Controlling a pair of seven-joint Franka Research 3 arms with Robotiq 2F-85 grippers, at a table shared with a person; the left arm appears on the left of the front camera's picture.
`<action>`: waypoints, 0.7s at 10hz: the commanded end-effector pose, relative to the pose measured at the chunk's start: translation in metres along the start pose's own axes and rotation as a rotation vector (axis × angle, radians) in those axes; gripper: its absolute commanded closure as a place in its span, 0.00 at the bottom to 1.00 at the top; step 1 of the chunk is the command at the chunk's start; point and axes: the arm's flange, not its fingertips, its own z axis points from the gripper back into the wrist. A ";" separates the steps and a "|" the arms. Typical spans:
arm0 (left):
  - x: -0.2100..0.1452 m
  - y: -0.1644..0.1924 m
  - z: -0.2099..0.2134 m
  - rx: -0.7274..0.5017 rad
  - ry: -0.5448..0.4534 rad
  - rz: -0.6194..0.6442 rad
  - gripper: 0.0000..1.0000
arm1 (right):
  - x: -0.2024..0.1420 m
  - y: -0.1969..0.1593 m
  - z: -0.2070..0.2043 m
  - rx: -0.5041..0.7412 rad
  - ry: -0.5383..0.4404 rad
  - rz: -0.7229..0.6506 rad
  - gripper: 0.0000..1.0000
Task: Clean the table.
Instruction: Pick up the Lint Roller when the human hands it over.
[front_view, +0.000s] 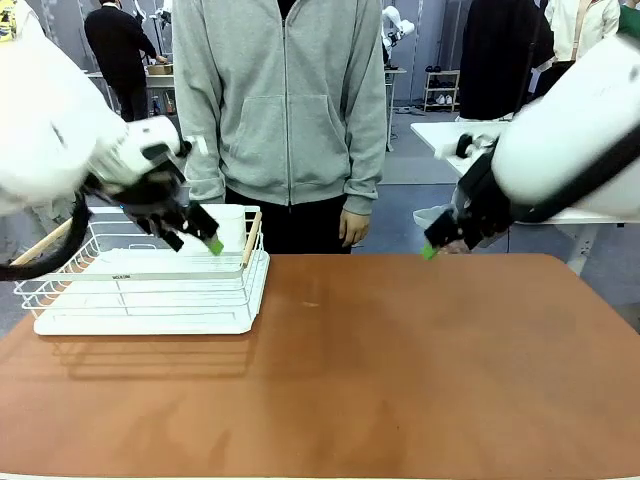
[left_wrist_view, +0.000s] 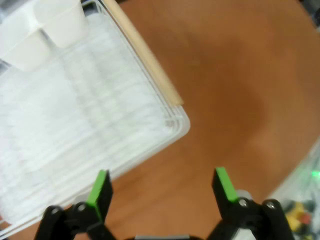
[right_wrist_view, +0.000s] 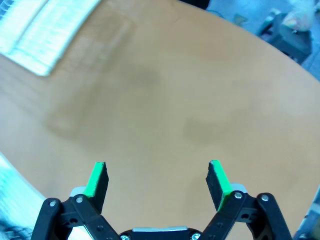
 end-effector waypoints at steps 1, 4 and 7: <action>0.002 0.052 0.060 -0.246 0.051 0.160 0.00 | 0.004 -0.042 0.053 0.170 -0.003 -0.188 0.00; -0.033 0.094 0.125 -0.517 0.079 0.232 0.00 | -0.021 -0.102 0.105 0.418 -0.017 -0.446 0.00; -0.069 0.148 0.181 -0.590 0.069 0.414 0.00 | -0.054 -0.147 0.138 0.539 0.014 -0.588 0.00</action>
